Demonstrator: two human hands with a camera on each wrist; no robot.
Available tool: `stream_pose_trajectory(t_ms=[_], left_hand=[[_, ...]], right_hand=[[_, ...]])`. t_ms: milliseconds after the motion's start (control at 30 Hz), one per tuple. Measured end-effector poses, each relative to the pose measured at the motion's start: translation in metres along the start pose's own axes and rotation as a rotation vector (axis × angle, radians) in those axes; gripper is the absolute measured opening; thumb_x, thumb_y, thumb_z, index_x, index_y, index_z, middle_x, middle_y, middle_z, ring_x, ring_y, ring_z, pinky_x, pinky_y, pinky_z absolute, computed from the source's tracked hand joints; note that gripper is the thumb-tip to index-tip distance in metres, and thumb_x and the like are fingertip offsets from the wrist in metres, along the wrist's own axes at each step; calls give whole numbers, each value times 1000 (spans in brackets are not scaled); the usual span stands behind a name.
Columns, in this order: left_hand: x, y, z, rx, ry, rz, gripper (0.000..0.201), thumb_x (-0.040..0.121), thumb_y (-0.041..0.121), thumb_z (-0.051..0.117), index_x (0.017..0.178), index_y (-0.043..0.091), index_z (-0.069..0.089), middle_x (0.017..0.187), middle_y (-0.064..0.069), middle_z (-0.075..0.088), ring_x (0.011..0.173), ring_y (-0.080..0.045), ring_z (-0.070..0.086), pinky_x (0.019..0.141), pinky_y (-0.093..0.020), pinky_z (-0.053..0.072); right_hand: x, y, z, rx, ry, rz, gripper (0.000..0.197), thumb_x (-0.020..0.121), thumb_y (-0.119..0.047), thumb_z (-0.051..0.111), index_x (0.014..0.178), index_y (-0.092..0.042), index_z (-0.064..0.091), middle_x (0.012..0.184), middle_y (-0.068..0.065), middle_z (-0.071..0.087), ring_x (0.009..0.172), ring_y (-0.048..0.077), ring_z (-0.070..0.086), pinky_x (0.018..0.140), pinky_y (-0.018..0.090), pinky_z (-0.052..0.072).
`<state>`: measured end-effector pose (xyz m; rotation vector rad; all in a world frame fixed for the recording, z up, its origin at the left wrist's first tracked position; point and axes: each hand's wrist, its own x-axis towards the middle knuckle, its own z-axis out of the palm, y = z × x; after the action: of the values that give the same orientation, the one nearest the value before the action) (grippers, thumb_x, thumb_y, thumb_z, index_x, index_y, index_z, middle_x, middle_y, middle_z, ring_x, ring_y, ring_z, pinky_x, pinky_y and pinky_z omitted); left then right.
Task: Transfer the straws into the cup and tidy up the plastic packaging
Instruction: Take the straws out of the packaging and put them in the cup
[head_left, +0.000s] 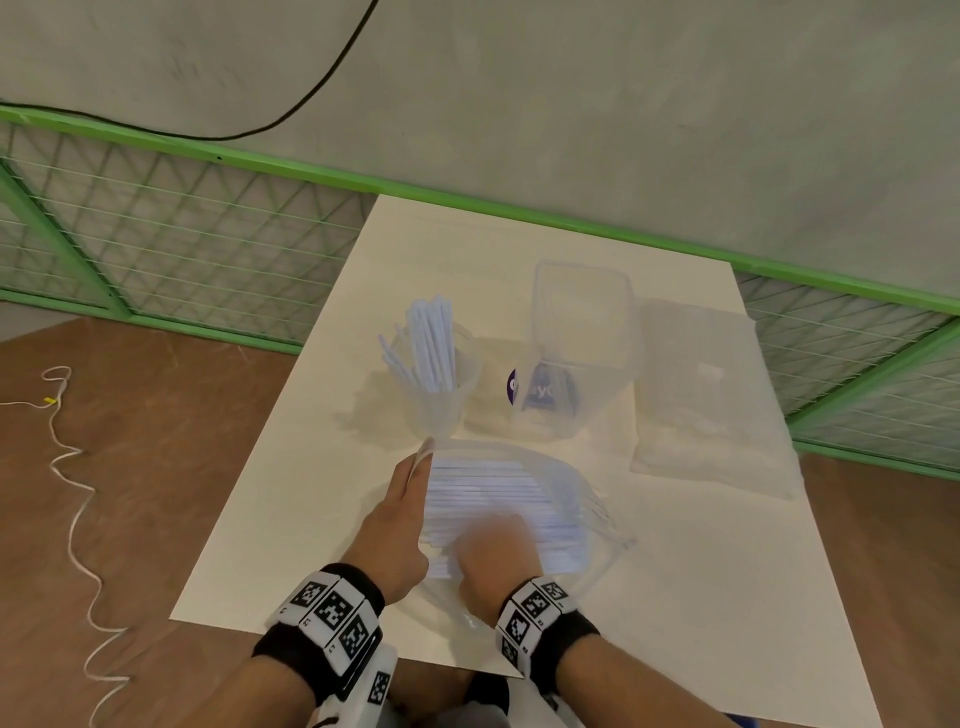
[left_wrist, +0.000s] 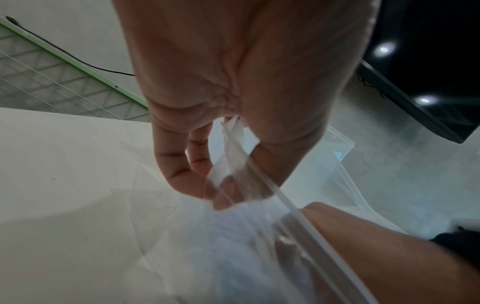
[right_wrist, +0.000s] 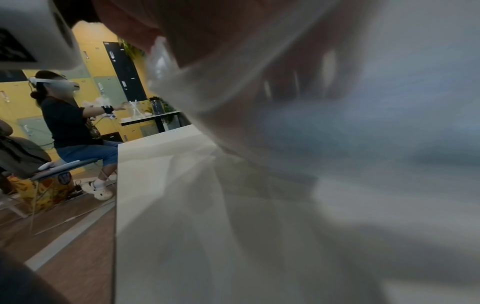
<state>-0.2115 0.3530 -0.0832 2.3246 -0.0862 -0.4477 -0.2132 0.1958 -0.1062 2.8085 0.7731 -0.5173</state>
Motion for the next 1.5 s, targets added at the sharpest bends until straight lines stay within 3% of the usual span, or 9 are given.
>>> stream_pose_trajectory(t_ms=[200,333,467,633,833,1033,1167,1333,1500], left_hand=[[0,0,-3,1,2,-16,114,68,-9,58,153,30,-8,153,16,3,95,-18,55,61,-18,44],[0,-1,-5,-5,-4,-29,116,67,-13,55,152,34,-8,156,21,-4,79,-18,58,62,-26,50],[1,0,-5,-1,1,-30,116,67,-13,58,153,32,-6,156,20,-4,83,-14,55,58,-19,45],[1,2,-5,6,3,8,113,68,-9,60,153,29,-5,157,17,-3,112,-18,51,68,-20,47],[2,1,-5,19,-2,-8,114,69,-8,60,153,30,-8,156,15,-2,98,-19,55,62,-20,46],[4,1,-5,18,-11,-22,113,69,-10,60,153,29,-6,157,18,-4,89,-17,53,57,-17,42],[4,1,-6,24,-23,-33,113,69,-11,55,152,31,-8,156,21,-7,75,-18,55,56,-20,44],[3,1,-8,-4,-19,-16,113,69,-11,54,153,31,-10,156,19,-5,100,-21,58,61,-16,44],[2,1,-11,-14,-22,-3,111,71,-7,55,153,30,-9,156,15,-2,104,-22,56,65,-17,46]], right_hand=[[-17,22,-19,351,121,32,30,89,-41,49,112,-22,49,97,0,69,89,28,63,90,37,37],[-33,36,-50,898,369,140,25,93,-39,57,77,-19,58,72,0,67,71,18,62,70,30,46],[-49,39,-68,1408,459,222,25,92,-27,67,70,-16,71,76,-1,72,80,13,69,78,26,52],[-45,34,-37,1216,301,225,27,81,-25,63,61,-11,53,60,3,54,57,10,50,61,30,42],[-45,46,-28,1148,279,289,36,78,-24,63,55,-14,38,49,-9,37,46,7,34,51,24,30],[-42,65,-98,1212,337,269,20,77,-19,74,66,-4,66,62,2,68,53,12,63,57,29,53],[-27,94,-197,1200,558,137,12,78,-16,75,69,-12,68,63,7,70,51,15,64,60,28,52],[21,106,-266,1043,692,77,11,73,-27,75,64,-24,69,67,6,72,55,19,68,68,39,59],[82,98,-253,907,536,146,26,71,-38,80,84,-16,73,81,3,74,70,17,71,73,36,60]])
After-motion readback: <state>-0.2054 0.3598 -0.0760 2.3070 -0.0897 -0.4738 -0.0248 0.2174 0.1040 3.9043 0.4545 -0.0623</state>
